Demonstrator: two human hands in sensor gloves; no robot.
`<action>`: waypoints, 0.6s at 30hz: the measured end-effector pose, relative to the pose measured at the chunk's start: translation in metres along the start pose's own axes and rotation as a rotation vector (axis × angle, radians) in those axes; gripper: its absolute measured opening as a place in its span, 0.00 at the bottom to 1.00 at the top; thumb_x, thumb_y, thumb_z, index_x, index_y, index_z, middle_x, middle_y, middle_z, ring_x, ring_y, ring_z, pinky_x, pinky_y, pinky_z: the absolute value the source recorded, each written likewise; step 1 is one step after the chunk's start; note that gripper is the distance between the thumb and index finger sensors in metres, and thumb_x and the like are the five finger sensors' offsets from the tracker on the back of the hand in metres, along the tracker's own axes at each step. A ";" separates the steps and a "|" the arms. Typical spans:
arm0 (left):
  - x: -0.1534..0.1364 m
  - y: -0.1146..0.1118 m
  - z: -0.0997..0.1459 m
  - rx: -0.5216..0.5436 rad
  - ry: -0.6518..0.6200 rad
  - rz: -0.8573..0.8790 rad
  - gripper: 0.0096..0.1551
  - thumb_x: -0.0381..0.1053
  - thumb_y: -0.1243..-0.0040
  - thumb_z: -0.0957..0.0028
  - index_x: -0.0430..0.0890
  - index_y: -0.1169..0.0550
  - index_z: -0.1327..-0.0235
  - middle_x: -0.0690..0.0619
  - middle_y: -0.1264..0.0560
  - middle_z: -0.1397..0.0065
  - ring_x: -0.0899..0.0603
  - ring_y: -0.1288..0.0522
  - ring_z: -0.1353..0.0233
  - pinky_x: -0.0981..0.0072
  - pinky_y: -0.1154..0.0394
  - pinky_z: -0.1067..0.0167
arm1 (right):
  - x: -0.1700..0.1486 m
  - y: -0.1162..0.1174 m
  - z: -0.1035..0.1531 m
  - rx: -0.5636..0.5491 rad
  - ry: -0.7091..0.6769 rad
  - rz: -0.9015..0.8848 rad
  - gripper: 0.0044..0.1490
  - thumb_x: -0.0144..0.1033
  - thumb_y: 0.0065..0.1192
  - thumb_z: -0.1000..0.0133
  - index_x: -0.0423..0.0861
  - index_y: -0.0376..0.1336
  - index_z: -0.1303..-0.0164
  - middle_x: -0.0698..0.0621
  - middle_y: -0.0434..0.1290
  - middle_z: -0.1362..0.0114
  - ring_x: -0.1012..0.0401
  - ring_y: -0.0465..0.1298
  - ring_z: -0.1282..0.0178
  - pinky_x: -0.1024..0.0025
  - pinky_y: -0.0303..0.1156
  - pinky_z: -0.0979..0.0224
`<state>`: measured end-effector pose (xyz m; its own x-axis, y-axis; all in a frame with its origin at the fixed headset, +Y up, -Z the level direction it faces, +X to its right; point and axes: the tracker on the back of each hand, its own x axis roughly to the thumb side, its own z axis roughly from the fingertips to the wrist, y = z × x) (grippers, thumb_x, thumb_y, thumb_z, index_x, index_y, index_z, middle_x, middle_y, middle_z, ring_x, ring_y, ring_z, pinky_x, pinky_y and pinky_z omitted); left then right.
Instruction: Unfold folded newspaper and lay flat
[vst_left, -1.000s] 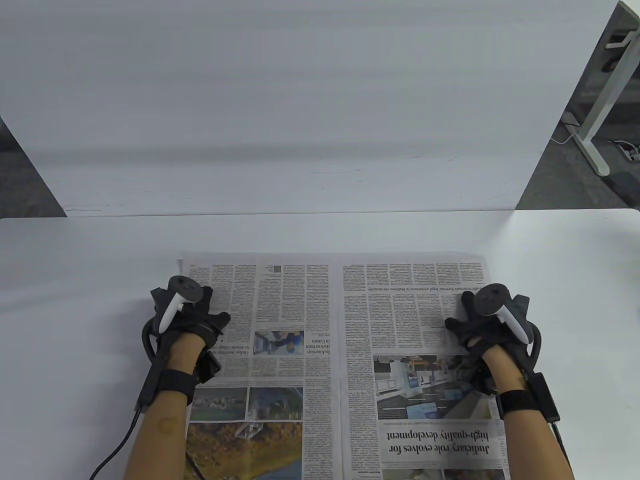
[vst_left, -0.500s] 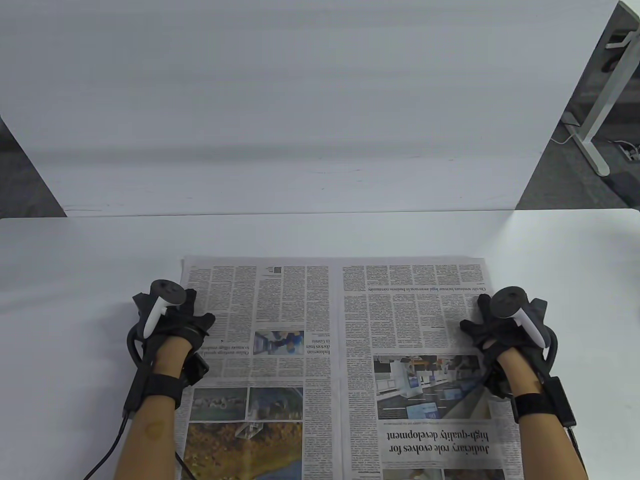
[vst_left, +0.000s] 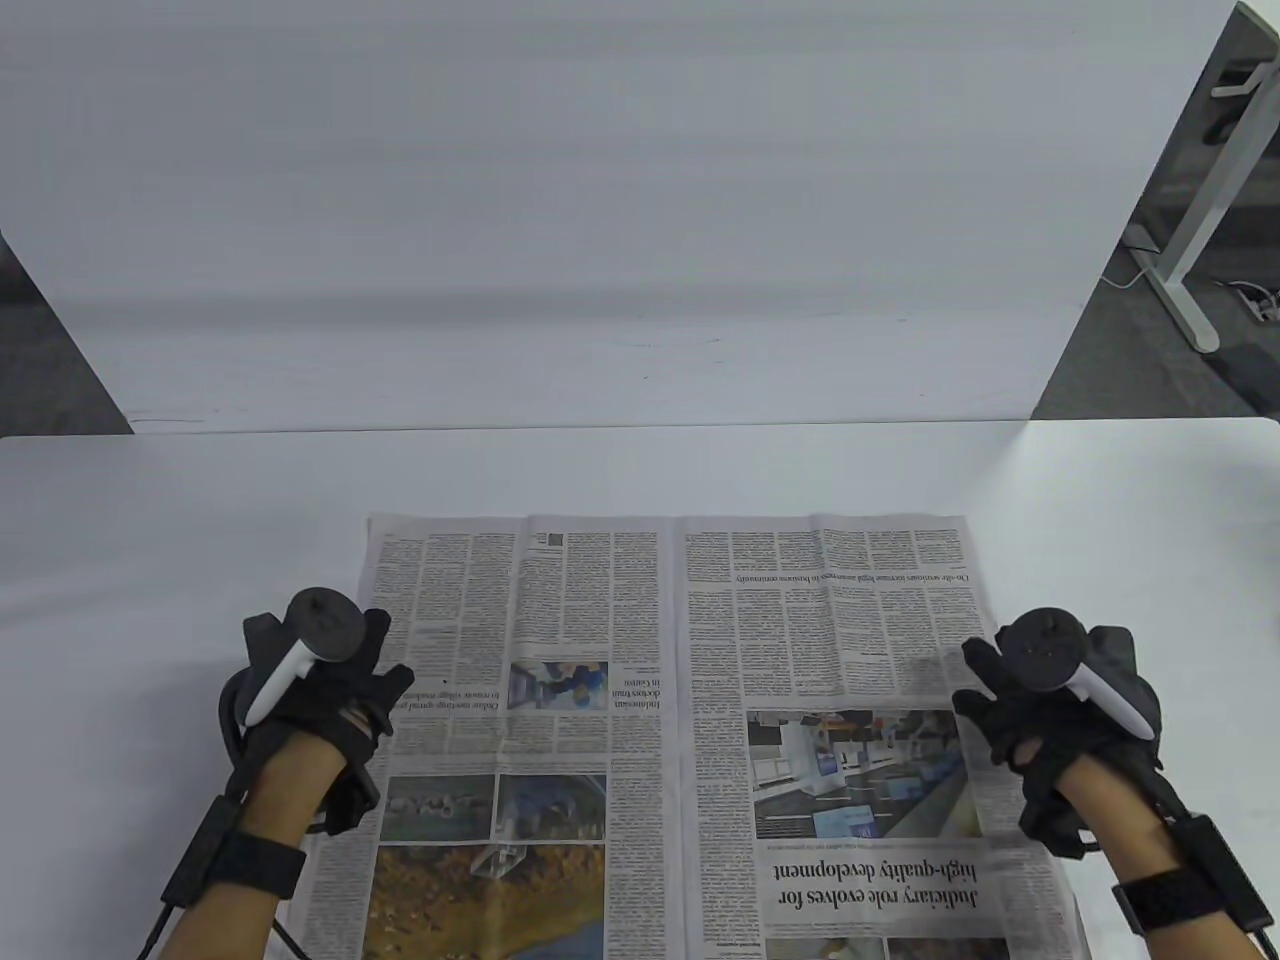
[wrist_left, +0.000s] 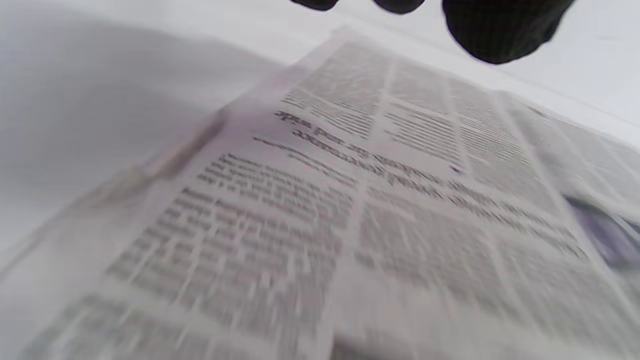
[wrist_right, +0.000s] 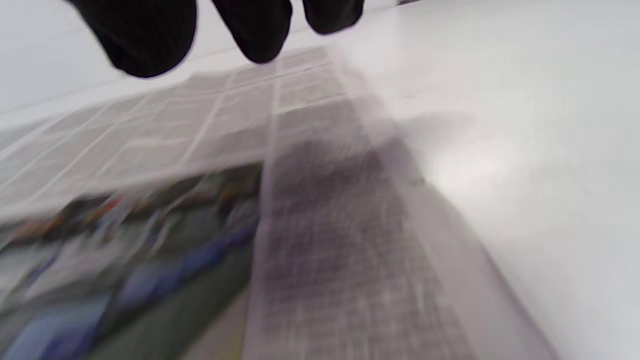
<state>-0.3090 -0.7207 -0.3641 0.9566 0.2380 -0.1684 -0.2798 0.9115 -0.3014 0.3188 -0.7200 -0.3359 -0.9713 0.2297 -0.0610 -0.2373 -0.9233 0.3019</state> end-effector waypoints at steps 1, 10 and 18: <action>0.006 -0.003 0.010 0.008 -0.044 -0.023 0.42 0.61 0.44 0.50 0.57 0.44 0.23 0.42 0.52 0.15 0.22 0.54 0.18 0.23 0.58 0.27 | 0.004 0.004 0.008 0.001 -0.024 0.023 0.44 0.55 0.60 0.49 0.48 0.56 0.23 0.37 0.50 0.14 0.33 0.41 0.18 0.20 0.35 0.34; 0.026 -0.032 0.044 0.026 -0.195 -0.106 0.34 0.58 0.44 0.50 0.47 0.27 0.30 0.39 0.28 0.24 0.25 0.30 0.25 0.28 0.42 0.29 | 0.021 0.034 0.034 -0.036 -0.110 0.077 0.41 0.54 0.60 0.49 0.44 0.64 0.28 0.35 0.63 0.18 0.32 0.54 0.20 0.21 0.41 0.33; 0.023 -0.041 0.034 -0.014 -0.166 -0.098 0.34 0.58 0.44 0.50 0.47 0.27 0.30 0.40 0.31 0.23 0.27 0.38 0.21 0.28 0.45 0.28 | 0.019 0.041 0.024 -0.006 -0.077 0.082 0.41 0.53 0.60 0.49 0.43 0.65 0.29 0.36 0.64 0.20 0.33 0.55 0.20 0.21 0.42 0.32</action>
<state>-0.2723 -0.7411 -0.3236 0.9793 0.2017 0.0188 -0.1851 0.9283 -0.3224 0.2907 -0.7462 -0.3018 -0.9837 0.1763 0.0366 -0.1578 -0.9418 0.2968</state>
